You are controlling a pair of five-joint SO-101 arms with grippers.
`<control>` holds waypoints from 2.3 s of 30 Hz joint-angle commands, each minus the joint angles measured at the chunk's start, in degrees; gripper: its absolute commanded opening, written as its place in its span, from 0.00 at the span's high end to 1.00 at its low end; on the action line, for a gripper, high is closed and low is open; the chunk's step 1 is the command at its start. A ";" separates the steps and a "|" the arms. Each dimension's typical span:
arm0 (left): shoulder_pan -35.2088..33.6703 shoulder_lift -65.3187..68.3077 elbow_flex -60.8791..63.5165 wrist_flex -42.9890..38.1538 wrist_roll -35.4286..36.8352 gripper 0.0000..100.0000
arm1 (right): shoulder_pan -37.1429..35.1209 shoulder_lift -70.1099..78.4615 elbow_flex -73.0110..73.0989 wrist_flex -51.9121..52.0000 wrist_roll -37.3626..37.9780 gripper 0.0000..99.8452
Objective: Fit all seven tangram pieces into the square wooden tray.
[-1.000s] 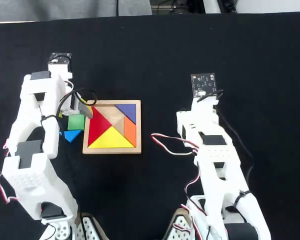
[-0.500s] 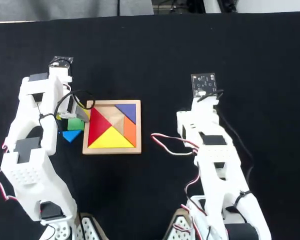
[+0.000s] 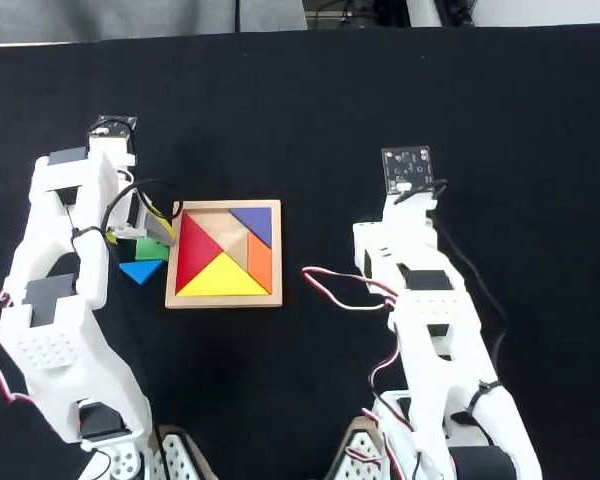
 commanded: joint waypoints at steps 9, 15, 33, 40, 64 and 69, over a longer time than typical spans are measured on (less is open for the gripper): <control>-2.77 -0.18 -1.45 -0.88 -0.88 0.68 | 0.70 -2.51 -1.54 -1.32 0.70 0.99; -4.35 0.00 -2.86 -0.70 -3.08 0.68 | 0.70 -2.51 -1.54 -1.32 0.70 0.99; -0.92 0.35 -1.63 -0.35 -8.79 0.70 | 0.70 -2.51 -1.63 -1.32 0.70 0.99; -0.92 0.44 1.54 -0.79 -8.88 0.89 | 0.70 -2.51 -1.63 -1.32 0.70 0.99; 24.31 -9.76 -18.42 16.62 -18.73 0.97 | 1.76 -2.59 -1.80 -1.32 0.53 0.99; 26.86 -9.76 -13.32 11.87 -19.60 0.97 | 7.21 -2.59 -2.95 -1.32 -4.92 0.99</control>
